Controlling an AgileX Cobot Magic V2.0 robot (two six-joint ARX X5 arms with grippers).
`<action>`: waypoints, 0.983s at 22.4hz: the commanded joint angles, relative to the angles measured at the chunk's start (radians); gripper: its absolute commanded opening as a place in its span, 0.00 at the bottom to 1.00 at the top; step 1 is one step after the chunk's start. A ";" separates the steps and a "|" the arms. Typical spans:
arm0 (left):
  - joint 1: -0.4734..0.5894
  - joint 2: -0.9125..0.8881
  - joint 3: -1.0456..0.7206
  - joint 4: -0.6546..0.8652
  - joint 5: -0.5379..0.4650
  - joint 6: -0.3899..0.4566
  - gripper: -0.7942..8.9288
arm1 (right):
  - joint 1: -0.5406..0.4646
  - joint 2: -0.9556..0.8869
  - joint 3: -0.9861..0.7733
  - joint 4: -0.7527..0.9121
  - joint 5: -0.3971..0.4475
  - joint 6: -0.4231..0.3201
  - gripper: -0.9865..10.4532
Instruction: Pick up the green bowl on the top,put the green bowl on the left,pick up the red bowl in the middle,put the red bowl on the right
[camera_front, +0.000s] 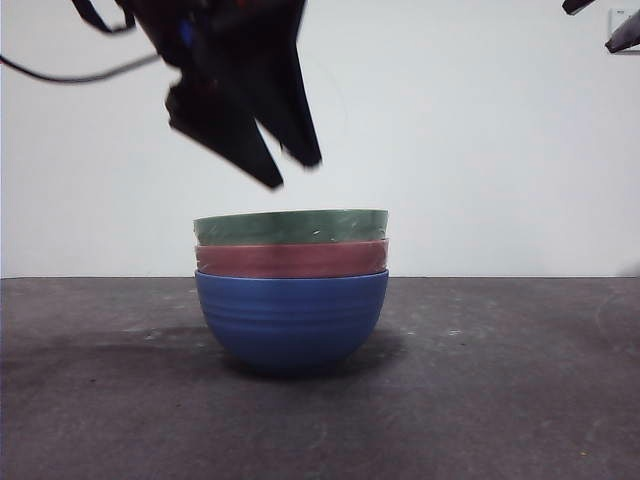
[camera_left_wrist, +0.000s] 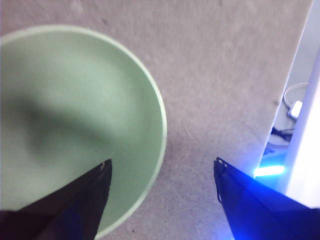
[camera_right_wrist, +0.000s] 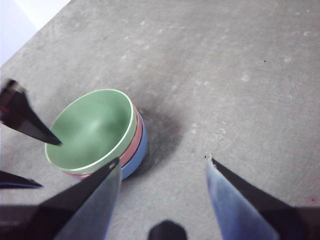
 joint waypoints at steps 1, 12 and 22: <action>-0.007 0.035 -0.003 0.000 -0.003 0.040 0.44 | 0.002 0.002 0.003 0.003 0.000 0.006 0.33; -0.007 0.076 -0.003 0.012 -0.036 0.085 0.32 | 0.002 0.002 0.003 -0.014 0.000 0.006 0.33; -0.006 0.078 -0.003 0.002 -0.026 0.176 0.07 | 0.002 0.002 0.003 -0.017 0.000 0.006 0.33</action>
